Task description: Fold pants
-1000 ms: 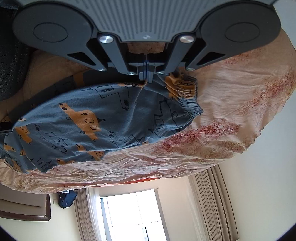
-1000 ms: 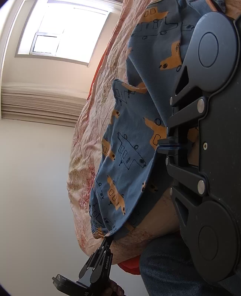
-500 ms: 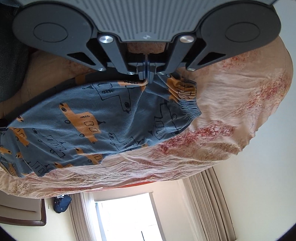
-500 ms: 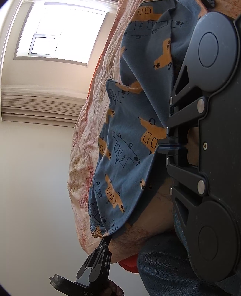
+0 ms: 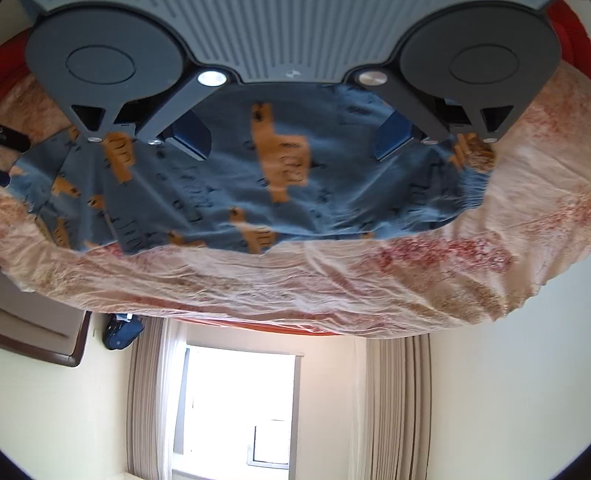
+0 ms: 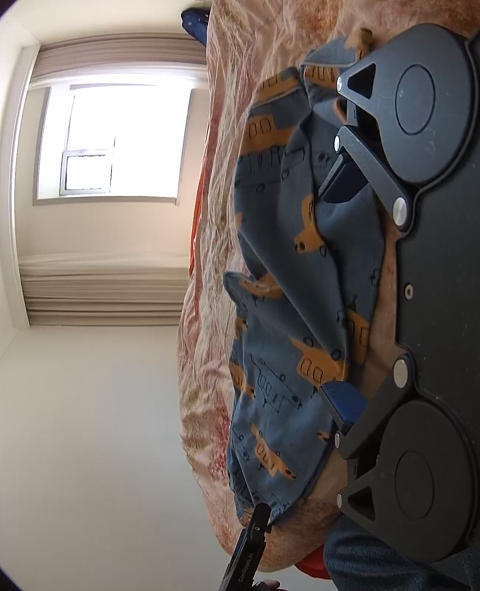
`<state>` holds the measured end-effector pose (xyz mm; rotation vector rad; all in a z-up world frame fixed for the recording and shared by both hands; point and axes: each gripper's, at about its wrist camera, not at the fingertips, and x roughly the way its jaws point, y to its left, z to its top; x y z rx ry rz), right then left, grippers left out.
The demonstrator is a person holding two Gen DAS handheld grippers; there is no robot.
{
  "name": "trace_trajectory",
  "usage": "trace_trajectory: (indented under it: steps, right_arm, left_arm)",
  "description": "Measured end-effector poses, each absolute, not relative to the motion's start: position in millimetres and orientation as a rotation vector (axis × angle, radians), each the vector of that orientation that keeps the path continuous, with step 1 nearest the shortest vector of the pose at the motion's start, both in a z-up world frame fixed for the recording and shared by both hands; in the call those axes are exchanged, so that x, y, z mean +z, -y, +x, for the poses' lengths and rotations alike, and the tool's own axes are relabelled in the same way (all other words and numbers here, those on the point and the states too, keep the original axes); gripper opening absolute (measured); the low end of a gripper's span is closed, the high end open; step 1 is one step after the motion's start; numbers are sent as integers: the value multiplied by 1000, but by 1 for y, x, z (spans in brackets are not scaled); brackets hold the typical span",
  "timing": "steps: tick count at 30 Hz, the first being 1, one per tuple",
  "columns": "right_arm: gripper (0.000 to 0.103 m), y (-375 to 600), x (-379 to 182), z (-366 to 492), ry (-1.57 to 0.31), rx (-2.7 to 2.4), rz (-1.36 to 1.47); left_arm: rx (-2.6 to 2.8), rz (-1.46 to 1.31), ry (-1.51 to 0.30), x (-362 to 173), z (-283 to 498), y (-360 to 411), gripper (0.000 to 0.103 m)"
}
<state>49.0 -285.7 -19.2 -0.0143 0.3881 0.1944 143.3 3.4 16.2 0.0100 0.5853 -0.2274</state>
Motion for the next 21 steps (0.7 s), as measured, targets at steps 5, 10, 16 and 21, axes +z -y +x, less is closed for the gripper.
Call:
trace_trajectory:
  steps: [5,10,16,21]
  right_arm:
    - [102,326,-16,46,-396,9,-10]
    - [102,383,-8,54,-478,-178,64]
    - [102,440,-3,56,-555,-187,198]
    - [85,451,-7,71,-604,-115,239]
  left_arm:
    - [-338,-58,-568,26,165,77,102]
    - [-490,-18,-599,8,168,155,102]
    - [-554,331,-575,-22,148,214,101]
    - [-566,448,-564,-31,142,229,62]
